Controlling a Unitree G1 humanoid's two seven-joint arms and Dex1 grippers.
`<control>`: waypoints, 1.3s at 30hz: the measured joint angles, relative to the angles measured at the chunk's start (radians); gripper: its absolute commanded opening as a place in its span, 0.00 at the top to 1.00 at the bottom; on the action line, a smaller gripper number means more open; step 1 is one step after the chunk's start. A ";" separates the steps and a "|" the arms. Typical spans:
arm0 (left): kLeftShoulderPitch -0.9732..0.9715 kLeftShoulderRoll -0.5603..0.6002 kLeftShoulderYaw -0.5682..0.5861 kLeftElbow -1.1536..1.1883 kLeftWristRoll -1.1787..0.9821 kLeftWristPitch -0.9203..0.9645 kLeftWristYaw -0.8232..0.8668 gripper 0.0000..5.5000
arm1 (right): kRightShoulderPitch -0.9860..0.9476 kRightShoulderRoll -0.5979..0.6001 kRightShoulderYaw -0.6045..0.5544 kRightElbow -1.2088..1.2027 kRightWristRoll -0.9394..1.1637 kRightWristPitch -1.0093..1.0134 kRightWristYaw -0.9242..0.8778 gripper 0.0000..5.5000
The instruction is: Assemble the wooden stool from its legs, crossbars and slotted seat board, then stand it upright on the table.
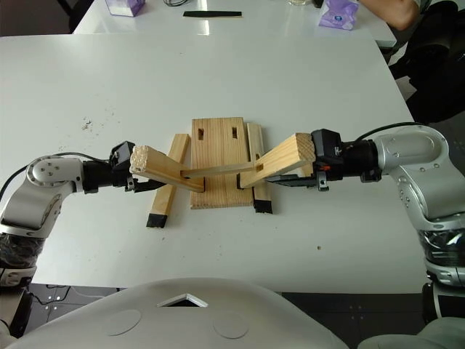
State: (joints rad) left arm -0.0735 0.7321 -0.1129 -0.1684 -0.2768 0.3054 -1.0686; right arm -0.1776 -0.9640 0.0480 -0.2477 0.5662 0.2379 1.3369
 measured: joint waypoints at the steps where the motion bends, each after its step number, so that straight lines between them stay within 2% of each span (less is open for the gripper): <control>1: 0.006 0.002 -0.001 -0.003 0.000 -0.001 0.000 0.36 | -0.018 0.002 0.013 0.021 0.000 0.000 0.010 0.63; 18: 0.030 0.005 -0.015 -0.064 -0.004 0.010 0.006 0.36 | -0.064 0.006 0.052 0.042 -0.013 0.009 0.043 0.63; 26: 0.019 0.002 -0.022 -0.107 -0.022 0.025 0.000 0.36 | -0.156 0.055 0.114 0.200 -0.022 0.011 0.094 0.63; 35: 0.006 0.002 -0.041 -0.108 -0.021 0.031 0.003 0.36 | -0.080 0.059 0.153 0.174 -0.143 -0.097 0.047 0.63; 37: 0.005 0.001 -0.043 -0.108 -0.021 0.031 0.005 0.36 | -0.064 0.058 0.172 0.154 -0.179 -0.096 0.043 0.65; 39: 0.005 0.001 -0.044 -0.108 -0.020 0.031 0.007 0.36 | -0.031 0.066 0.205 0.140 -0.201 -0.087 0.044 0.71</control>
State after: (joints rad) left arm -0.0684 0.7333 -0.1574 -0.2759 -0.2970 0.3365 -1.0617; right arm -0.2087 -0.8982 0.2531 -0.1073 0.3654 0.1510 1.3813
